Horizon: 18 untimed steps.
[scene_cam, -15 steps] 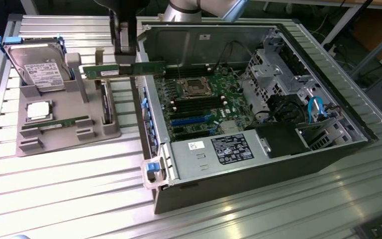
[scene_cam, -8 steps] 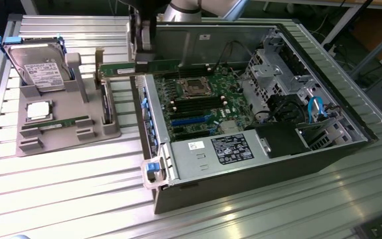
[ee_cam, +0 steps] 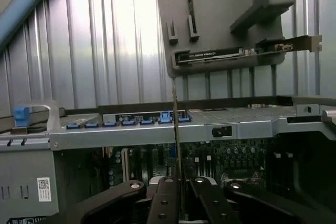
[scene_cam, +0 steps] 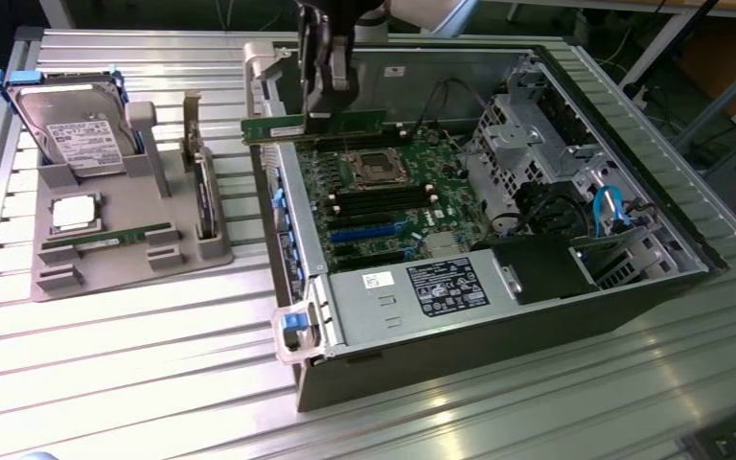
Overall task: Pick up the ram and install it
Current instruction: 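Pick up the ram and move it above insertion slot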
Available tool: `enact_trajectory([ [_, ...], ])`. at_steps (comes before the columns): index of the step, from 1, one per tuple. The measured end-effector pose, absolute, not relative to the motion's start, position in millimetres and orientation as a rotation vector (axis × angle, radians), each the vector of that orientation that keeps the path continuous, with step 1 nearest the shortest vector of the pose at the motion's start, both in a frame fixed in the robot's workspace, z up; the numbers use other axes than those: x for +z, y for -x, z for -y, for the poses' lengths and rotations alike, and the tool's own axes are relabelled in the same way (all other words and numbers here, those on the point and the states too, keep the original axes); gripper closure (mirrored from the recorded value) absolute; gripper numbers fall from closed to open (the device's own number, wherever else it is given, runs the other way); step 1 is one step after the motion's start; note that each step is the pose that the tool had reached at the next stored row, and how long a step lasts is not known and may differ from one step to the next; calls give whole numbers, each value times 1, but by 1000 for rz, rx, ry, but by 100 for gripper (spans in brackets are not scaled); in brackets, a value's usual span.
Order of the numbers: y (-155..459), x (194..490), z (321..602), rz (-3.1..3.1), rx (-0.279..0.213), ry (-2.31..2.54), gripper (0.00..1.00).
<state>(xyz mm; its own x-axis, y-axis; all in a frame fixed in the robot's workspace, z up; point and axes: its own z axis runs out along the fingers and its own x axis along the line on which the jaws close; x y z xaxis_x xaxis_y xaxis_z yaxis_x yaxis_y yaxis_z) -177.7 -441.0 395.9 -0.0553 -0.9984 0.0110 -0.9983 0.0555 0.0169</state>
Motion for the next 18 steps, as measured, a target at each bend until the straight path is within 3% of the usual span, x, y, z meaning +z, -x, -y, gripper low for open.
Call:
enact_trajectory([
  [18,86,401,441,2267,-7,-2146,86],
])
